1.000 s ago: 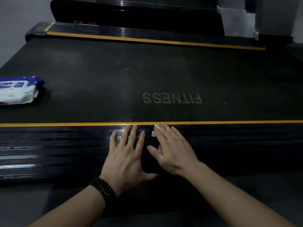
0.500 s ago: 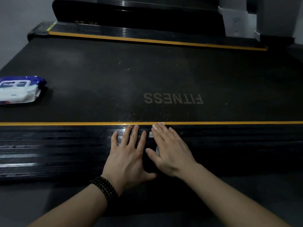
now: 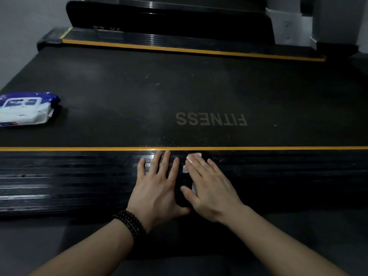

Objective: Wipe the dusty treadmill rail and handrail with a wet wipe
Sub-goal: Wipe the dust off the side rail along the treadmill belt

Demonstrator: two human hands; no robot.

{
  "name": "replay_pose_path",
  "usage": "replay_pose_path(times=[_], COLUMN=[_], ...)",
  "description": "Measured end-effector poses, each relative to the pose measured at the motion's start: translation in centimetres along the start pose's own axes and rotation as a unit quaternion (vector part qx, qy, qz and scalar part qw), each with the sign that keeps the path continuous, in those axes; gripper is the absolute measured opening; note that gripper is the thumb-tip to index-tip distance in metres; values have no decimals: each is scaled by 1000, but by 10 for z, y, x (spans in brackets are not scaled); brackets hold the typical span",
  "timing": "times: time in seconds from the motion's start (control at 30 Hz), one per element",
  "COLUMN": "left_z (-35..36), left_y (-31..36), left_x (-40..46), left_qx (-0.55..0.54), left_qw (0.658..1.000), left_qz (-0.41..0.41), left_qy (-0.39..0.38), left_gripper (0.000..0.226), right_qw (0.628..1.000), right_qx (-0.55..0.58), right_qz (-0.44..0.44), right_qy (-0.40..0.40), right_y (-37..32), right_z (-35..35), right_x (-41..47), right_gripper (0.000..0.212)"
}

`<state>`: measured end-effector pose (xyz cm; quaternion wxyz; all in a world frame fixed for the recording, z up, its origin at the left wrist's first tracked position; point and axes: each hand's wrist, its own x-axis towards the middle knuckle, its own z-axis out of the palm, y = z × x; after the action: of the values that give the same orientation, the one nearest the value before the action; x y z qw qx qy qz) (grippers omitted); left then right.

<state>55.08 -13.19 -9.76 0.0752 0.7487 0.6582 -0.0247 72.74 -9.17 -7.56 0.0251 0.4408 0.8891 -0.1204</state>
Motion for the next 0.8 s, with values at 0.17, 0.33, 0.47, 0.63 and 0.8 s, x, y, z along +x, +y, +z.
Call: replay_pose_path(times=[0.17,0.33,0.47,0.63,0.8], left_z=[0,-1,-3,-11,-9], left_y=[1,1,2,11,37], left_x=[0,0,2,9,25], left_qx=[10,11,10,-2,-12], left_qw=[1000,1000,1000,1000,999], left_qz=[-2,-4,-1,16,43], left_qy=[6,-3,-10,-7,-3], left_gripper=[129,131,133,139,136], right_qw=[1000,999,998,981,981], right_qx=[-9,8,37,52,47], right_qz=[-8,36,30,114,138], right_qy=[-4,13,46,148,126], right_y=[16,13,11,36,43], right_z=[-1,-1,3,-3,-12], right_x=[-36,-6,-20,-45,-27], right_gripper=[79,88,82,82,86])
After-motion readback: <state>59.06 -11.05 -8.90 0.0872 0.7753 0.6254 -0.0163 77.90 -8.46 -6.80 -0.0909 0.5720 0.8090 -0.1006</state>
